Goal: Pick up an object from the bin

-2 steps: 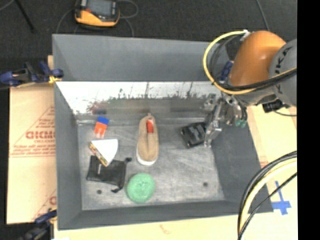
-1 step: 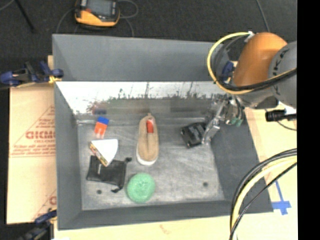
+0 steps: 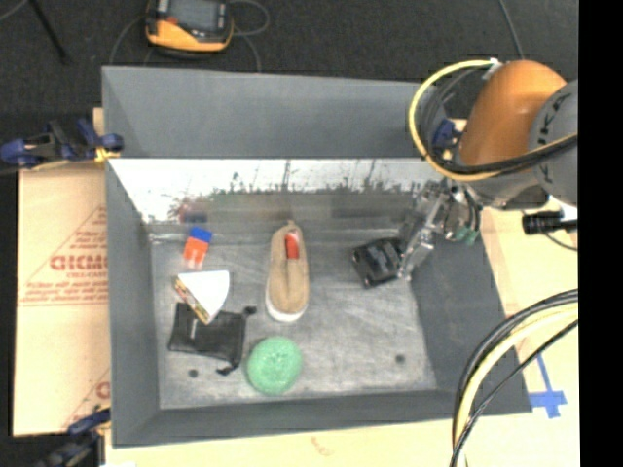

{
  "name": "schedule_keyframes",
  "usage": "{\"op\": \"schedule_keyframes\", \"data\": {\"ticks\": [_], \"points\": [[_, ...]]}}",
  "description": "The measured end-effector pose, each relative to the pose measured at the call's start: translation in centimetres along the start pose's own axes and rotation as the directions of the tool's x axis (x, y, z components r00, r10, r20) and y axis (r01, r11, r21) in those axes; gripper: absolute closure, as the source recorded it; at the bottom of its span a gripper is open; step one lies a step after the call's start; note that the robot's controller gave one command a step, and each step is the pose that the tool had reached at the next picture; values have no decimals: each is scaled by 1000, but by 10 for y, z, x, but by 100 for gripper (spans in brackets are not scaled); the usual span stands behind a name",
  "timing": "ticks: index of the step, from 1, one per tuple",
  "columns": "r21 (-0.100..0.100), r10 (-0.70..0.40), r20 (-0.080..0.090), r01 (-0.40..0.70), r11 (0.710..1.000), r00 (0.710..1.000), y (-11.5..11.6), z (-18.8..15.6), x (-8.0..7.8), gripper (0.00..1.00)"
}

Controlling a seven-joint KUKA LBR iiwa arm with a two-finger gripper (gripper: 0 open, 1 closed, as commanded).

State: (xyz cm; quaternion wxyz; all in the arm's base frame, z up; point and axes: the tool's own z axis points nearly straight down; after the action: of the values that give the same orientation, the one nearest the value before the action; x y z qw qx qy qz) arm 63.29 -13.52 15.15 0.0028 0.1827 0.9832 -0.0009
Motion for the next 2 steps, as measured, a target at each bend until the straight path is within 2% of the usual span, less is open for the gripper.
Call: {"op": "schedule_keyframes", "data": {"ticks": [1, 2], "points": [[-2, 230, 0, -230, 973, 973, 3, 61, 8, 0], [-4, 132, 4, -132, 991, 991, -12, 77, 9, 100]]}}
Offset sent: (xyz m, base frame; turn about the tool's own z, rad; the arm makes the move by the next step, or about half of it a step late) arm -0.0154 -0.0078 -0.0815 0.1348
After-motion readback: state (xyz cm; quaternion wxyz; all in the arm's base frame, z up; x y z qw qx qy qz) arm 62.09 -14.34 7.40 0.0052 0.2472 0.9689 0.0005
